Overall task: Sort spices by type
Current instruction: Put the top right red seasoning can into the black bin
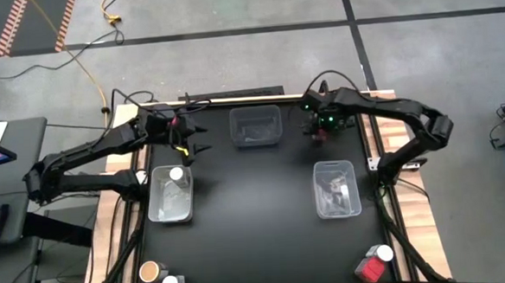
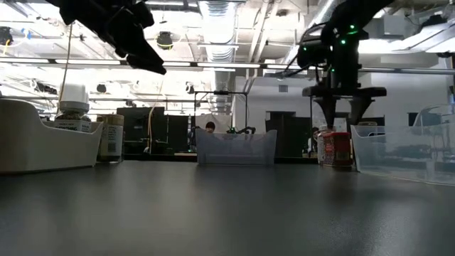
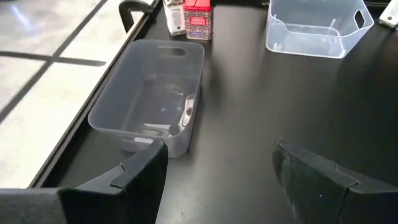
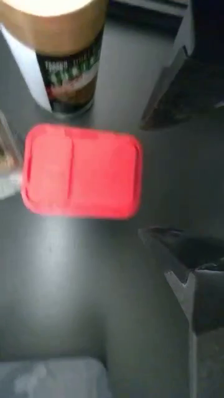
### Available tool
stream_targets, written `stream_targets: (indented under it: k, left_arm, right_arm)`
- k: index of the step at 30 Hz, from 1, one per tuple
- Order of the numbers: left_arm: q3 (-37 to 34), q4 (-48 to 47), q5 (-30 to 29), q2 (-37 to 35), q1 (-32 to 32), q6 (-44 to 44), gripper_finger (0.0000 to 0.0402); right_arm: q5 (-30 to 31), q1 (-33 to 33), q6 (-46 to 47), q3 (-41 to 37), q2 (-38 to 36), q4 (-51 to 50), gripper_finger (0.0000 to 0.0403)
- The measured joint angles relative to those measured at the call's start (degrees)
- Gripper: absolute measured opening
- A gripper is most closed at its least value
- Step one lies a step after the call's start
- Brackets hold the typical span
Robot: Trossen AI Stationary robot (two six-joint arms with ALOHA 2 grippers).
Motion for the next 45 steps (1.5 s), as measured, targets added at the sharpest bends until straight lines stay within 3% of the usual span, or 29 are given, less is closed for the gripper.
stream_targets:
  k: [14, 37, 41, 45]
  left_arm:
    - [0.0, -0.57, -0.03, 0.0, -0.04, -1.93, 0.0275]
    - [0.02, -0.59, -0.05, 0.0, -0.06, -2.44, 0.0275]
    - [0.02, -0.6, -0.05, 0.0, -0.06, -2.45, 0.0275]
    - [0.02, -0.64, -0.05, 0.0, -0.06, -3.13, 0.0275]
  right_arm:
    - [-2.38, -6.41, -5.73, -0.72, 1.3, 5.72, 0.0294]
    - [-2.47, -6.72, -6.85, -0.74, 7.5, 8.71, 0.0294]
    - [-2.47, -6.67, -6.85, -0.74, 7.52, 8.61, 0.0278]
    - [-2.47, -6.18, -6.85, -0.74, 7.52, 8.42, 0.0237]
